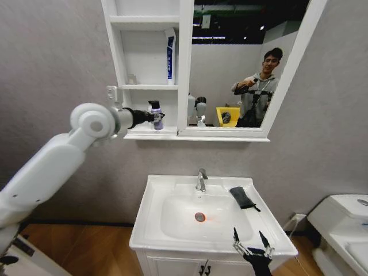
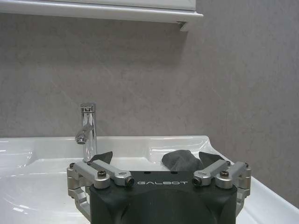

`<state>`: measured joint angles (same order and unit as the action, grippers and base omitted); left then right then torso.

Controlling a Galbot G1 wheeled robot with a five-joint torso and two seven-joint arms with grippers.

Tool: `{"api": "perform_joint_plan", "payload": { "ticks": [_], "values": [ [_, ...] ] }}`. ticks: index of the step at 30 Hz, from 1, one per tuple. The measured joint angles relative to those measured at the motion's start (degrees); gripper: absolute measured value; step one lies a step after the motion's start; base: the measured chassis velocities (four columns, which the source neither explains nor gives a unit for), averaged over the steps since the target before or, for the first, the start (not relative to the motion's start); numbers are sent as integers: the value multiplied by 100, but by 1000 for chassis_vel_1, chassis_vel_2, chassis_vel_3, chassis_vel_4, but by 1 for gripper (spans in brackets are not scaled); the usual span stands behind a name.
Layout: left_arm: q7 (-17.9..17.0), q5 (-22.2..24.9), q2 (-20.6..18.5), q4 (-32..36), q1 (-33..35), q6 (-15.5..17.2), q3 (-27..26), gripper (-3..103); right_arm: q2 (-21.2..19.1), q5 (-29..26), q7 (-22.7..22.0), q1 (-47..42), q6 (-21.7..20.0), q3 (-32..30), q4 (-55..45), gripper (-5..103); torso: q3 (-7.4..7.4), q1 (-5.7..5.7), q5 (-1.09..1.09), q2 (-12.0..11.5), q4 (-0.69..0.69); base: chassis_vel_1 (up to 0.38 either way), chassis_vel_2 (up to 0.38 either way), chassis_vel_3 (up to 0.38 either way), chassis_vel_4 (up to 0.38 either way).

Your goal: Move facial cleanser and shampoo from washbasin to cabinet, then wipe washbasin with towel.

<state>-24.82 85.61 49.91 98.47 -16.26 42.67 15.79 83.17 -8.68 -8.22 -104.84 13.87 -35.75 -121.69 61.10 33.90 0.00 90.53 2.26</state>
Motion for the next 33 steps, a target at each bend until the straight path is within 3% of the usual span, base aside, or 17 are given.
{"api": "perform_joint_plan", "payload": {
  "ticks": [11,33],
  "values": [
    [292,-666,623,-775,-89,-34,194,42,-20,-72,-6,58,58,-4,180,100,0,0,-1,0,1,0,0,0,0],
    [630,-1456,1107,-1738,-313,-193,401,42,-137,-316,-16,75,143,-204,303,100,-1,0,0,0,1,0,0,0,0]
  ]
}}
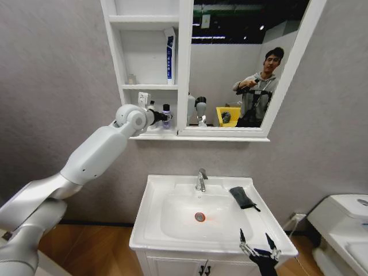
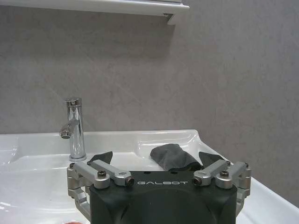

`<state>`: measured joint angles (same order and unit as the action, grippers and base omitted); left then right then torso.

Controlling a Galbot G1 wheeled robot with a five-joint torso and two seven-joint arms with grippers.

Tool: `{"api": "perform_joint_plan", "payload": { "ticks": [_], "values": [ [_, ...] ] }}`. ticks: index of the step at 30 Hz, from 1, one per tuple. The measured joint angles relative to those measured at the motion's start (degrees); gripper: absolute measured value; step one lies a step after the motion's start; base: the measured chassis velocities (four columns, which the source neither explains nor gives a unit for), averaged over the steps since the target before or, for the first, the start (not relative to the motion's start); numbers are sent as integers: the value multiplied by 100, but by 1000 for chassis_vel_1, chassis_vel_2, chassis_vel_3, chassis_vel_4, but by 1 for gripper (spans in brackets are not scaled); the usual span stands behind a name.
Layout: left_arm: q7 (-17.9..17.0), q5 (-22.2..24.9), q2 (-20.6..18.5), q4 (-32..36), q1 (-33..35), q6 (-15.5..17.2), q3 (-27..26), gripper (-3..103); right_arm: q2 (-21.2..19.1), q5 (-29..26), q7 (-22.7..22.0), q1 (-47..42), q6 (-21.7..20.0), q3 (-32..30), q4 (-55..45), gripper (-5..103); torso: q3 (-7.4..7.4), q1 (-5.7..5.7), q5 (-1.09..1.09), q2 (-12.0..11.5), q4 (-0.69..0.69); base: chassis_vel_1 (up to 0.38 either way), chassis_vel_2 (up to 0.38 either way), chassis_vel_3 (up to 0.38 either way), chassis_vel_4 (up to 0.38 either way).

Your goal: Move facial cleanser and shampoo from washbasin to cabinet, then wipe washbasin with towel.

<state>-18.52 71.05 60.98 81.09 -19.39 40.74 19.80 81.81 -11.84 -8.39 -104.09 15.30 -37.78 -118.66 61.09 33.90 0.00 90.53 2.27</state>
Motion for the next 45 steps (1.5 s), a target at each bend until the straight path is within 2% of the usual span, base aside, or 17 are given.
{"api": "perform_joint_plan", "payload": {
  "ticks": [3,7,12,13,16,17,20,25,32,34,35,38,39,42,43,44,45],
  "values": [
    [3,-24,12,-56,15,-20,-4,39,-7,0,0,-3,0,-4,17,100,0,0,0,0,0,0,0,0,0],
    [-40,120,-33,30,55,-16,-59,48,-25,-10,0,-1,1,-18,22,100,0,0,-1,0,1,0,0,0,0],
    [-55,114,-169,168,108,-6,-56,70,3,8,0,10,4,19,28,100,0,0,0,1,0,0,0,0,0],
    [-55,114,-169,168,108,-6,-56,70,3,8,0,10,4,19,28,100,0,0,0,1,0,0,0,0,0],
    [-83,197,-263,310,128,3,-56,85,25,50,0,3,8,57,28,100,0,0,0,1,0,0,0,0,0],
    [-83,197,-263,310,128,3,-56,85,25,50,0,3,8,57,28,100,0,0,0,1,0,0,0,0,0],
    [-29,326,-502,705,259,-113,-92,98,28,82,0,14,10,68,23,100,0,0,0,1,3,0,0,0,0],
    [4,499,-929,1348,525,-168,-187,100,41,116,0,58,-7,91,-26,100,0,0,1,1,-2,0,0,0,0],
    [-50,694,-1566,2325,1018,-238,-483,100,79,188,2,55,-29,171,-53,100,0,-1,0,1,2,0,0,0,0],
    [-49,680,-1954,2914,1510,-380,-869,100,86,186,2,51,-49,183,-61,100,-1,-1,-1,1,2,0,0,0,0],
    [-49,680,-1954,2914,1510,-380,-869,100,86,186,2,51,-49,183,-61,100,-1,-1,-1,1,2,0,0,0,0],
    [-59,226,-2699,3823,2962,-530,-1801,100,93,135,16,34,-76,200,-93,100,-1,-1,3,1,-1,0,0,0,0],
    [-59,226,-2699,3823,2962,-530,-1801,100,93,135,16,34,-76,200,-93,100,-1,-1,3,1,-1,0,0,0,0],
    [20,-721,-3166,4383,4881,-734,-3107,100,87,29,56,58,-128,200,-132,100,-1,-2,2,1,-2,0,0,0,0],
    [20,-721,-3166,4383,4881,-734,-3107,100,87,29,56,58,-128,200,-132,100,-1,-2,2,1,-2,0,0,0,0],
    [44,-945,-3173,4469,5364,-783,-3537,100,76,5,81,65,-134,190,-139,100,-1,-1,3,1,-2,0,0,0,0],
    [72,-1240,-3078,4632,6254,-865,-4368,100,26,-57,131,73,-159,155,-159,100,-1,-1,-1,1,-1,0,0,0,0]
  ]
}}
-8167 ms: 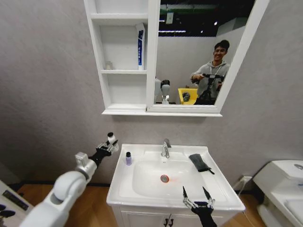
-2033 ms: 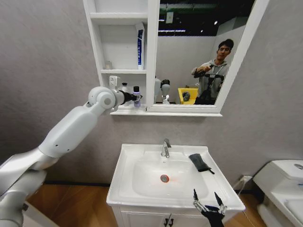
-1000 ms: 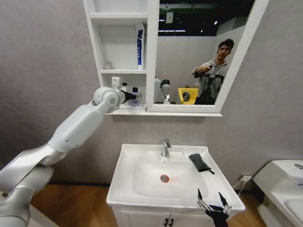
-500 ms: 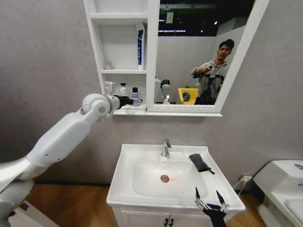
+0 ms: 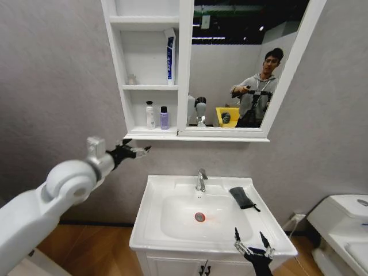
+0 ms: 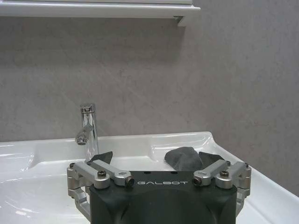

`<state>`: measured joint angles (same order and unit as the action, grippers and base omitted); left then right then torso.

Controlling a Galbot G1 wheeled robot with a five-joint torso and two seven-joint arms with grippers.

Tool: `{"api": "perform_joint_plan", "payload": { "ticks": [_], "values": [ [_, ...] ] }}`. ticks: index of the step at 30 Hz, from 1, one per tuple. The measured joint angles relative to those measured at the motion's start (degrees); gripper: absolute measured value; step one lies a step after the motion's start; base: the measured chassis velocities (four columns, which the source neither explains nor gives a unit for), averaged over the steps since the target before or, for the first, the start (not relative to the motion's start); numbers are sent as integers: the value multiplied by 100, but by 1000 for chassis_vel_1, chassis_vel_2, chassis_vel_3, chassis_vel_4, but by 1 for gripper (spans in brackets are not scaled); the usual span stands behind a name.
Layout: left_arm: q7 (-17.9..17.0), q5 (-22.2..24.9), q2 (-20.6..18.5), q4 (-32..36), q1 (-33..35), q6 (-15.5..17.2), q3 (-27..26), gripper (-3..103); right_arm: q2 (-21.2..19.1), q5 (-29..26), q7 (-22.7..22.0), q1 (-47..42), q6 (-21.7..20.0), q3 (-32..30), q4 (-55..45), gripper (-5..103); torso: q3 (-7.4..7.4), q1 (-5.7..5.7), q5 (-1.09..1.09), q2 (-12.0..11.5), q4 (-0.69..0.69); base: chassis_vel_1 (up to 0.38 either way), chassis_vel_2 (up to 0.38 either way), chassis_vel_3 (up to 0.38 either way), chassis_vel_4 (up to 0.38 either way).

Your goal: Move facial cleanser and shampoo from washbasin to cabinet, then wipe washbasin with towel.

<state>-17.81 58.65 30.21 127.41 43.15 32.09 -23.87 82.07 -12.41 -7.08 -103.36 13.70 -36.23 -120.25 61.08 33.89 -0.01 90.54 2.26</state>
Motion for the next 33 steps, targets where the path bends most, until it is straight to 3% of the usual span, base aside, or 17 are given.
{"api": "perform_joint_plan", "payload": {
  "ticks": [1,2,4,5,6,7,9,10,13,14,17,23,33],
  "values": [
    [43,-248,222,154,823,-66,-748,100,-56,-61,18,4,-25,-48,-21,100,0,0,1,0,2,0,0,0,0],
    [43,-248,222,154,823,-66,-748,100,-56,-61,18,4,-25,-48,-21,100,0,0,1,0,2,0,0,0,0],
    [510,-1428,1035,328,2664,-678,-2085,100,-159,-212,44,26,-53,-175,-57,100,0,0,2,0,5,0,0,0,0],
    [510,-1428,1035,328,2664,-678,-2085,100,-159,-212,44,26,-53,-175,-57,100,0,0,2,0,5,0,0,0,0],
    [793,-1851,1445,408,3223,-883,-2404,100,-180,-258,53,40,-57,-211,-60,100,0,1,2,0,1,0,0,0,0],
    [1186,-2294,2216,593,4006,-1132,-2734,100,-191,-289,71,59,-64,-230,-61,100,0,1,5,0,-2,0,0,0,0],
    [1659,-2843,3110,830,4866,-1536,-2978,100,-189,-302,147,67,-65,-225,-85,100,0,0,1,0,0,0,0,0,0],
    [1659,-2843,3110,830,4866,-1536,-2978,100,-189,-302,147,67,-65,-225,-85,100,0,0,1,0,0,0,0,0,0],
    [2190,-3653,4184,988,6061,-2221,-3089,100,-157,-302,342,39,-61,-191,-187,100,0,-1,-2,1,0,0,0,0,0],
    [2190,-3653,4184,988,6061,-2221,-3089,100,-157,-302,342,39,-61,-191,-187,100,0,-1,-2,1,0,0,0,0,0],
    [2374,-4168,4906,875,6523,-2600,-2826,100,-154,-237,434,47,-46,-164,-206,100,0,-1,-1,1,2,0,0,0,0],
    [2396,-4301,5160,842,6446,-2615,-2700,100,-167,-195,450,15,-90,-202,-341,100,1,2,0,0,3,0,0,0,0],
    [2396,-4470,5061,876,6227,-2422,-2630,100,-171,-191,385,123,-334,-235,-368,100,1,1,1,0,2,0,0,0,0]
  ]
}}
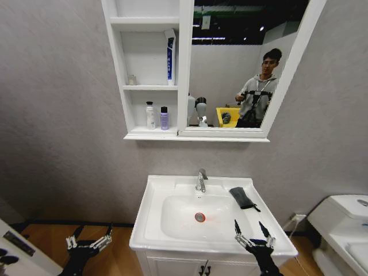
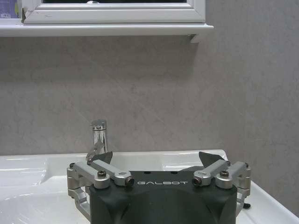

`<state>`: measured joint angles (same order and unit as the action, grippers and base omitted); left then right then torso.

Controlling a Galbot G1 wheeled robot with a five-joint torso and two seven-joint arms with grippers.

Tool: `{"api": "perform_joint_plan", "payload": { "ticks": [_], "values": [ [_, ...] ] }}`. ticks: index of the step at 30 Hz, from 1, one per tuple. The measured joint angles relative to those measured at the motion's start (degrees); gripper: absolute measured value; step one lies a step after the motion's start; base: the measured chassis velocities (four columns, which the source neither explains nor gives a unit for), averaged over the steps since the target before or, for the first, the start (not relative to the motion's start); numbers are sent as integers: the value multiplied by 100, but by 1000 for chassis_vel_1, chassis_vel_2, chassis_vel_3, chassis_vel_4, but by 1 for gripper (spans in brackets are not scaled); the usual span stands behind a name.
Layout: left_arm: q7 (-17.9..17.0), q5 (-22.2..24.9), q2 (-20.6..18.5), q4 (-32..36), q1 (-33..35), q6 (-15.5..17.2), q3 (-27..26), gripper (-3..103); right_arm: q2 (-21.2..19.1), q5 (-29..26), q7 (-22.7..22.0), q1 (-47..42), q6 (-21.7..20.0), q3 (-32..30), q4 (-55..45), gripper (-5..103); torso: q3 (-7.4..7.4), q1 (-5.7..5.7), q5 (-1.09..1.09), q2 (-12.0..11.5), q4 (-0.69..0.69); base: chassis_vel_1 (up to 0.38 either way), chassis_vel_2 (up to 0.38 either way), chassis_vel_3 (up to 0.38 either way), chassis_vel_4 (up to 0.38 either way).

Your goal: Move facial cleanser and shampoo from washbasin to cabinet, then wipe washbasin with towel.

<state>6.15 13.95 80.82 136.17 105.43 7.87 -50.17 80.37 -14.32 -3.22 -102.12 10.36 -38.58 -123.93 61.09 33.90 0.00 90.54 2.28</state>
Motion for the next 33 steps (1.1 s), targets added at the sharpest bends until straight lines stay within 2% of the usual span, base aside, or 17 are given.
{"api": "perform_joint_plan", "payload": {
  "ticks": [3,4,5,7,8,11,12,13,14,16,18,23,33],
  "values": [
    [-4,6,-8,-3,-10,11,8,100,-43,-166,-16,331,-368,-166,74,100,0,-1,0,0,1,0,0,0,0],
    [-5,9,-9,-4,-12,13,10,100,-68,-272,-8,569,-643,-296,111,100,0,0,0,0,1,0,0,0,0],
    [-5,9,-9,-4,-12,13,10,100,-68,-272,-8,569,-643,-296,111,100,0,0,0,0,1,0,0,0,0],
    [-14,20,-13,-7,-17,18,15,100,-284,-792,0,1504,-1588,-728,408,100,1,0,1,0,-2,0,0,0,0],
    [-14,20,-13,-7,-17,18,15,100,-284,-792,0,1504,-1588,-728,408,100,1,0,1,0,-2,0,0,0,0],
    [-19,27,-15,-9,-21,21,18,100,-702,-1216,-78,2628,-2201,-911,1358,100,1,0,-2,-1,0,0,0,0,0],
    [-19,27,-15,-9,-21,21,18,100,-702,-1216,-78,2628,-2201,-911,1358,100,1,0,-2,-1,0,0,0,0,0],
    [-26,31,-17,-8,-23,22,19,100,-923,-1274,-99,3140,-2356,-842,1849,100,1,1,-2,-1,2,0,0,0,0],
    [-21,34,-17,-9,-24,23,20,100,-1038,-1292,-99,3427,-2424,-772,2131,100,1,0,-2,-1,-2,0,0,0,0],
    [-23,36,-18,-9,-24,24,21,100,-1170,-1332,-92,3731,-2498,-668,2463,100,1,1,-1,-2,-5,0,0,0,0],
    [-24,40,-18,-10,-26,25,21,100,-1383,-1484,-71,4350,-2799,-372,3290,100,2,2,0,-1,-1,0,0,0,0],
    [-25,44,-20,-10,-27,27,23,100,-1422,-1297,59,4876,-2877,19,4191,100,1,1,-2,-2,0,0,0,0,0],
    [-26,50,-23,-10,-28,31,27,100,-1315,-972,269,5407,-2496,522,5194,100,0,0,1,-1,-1,0,0,0,0]
  ]
}}
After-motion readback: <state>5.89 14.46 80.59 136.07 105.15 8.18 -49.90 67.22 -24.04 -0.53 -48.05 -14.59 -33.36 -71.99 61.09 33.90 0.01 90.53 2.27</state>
